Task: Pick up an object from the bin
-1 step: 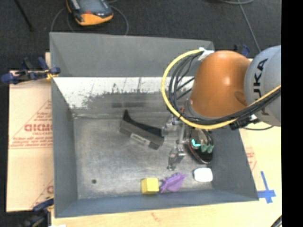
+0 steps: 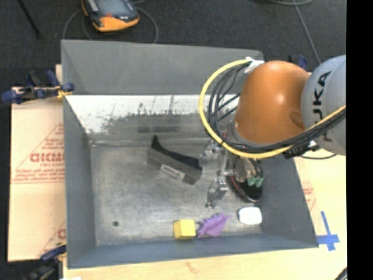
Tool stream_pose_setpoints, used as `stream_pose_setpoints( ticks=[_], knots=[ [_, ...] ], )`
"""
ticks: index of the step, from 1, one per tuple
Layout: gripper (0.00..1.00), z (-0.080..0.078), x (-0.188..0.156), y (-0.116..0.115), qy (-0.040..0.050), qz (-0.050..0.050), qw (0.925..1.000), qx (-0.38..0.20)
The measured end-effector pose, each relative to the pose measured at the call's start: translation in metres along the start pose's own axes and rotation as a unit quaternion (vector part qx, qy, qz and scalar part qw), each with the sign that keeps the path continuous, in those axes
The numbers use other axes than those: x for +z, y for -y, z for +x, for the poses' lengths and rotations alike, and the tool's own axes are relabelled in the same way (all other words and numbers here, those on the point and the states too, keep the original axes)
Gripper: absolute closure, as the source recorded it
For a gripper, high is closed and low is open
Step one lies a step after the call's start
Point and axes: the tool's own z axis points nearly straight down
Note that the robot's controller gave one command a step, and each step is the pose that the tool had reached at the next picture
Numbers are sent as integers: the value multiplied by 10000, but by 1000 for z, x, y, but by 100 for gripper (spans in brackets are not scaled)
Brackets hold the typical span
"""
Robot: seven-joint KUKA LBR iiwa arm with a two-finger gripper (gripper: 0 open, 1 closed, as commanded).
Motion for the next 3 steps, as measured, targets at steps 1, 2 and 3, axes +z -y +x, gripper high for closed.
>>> stream_pose_setpoints(
  ticks=[1,2,3],
  knots=[
    [0,-31,69,9,31,7,9998,-206],
    [0,-84,69,-6,0,5,9995,-325],
    [0,-90,78,-21,8,-1,9913,1314]
  ],
)
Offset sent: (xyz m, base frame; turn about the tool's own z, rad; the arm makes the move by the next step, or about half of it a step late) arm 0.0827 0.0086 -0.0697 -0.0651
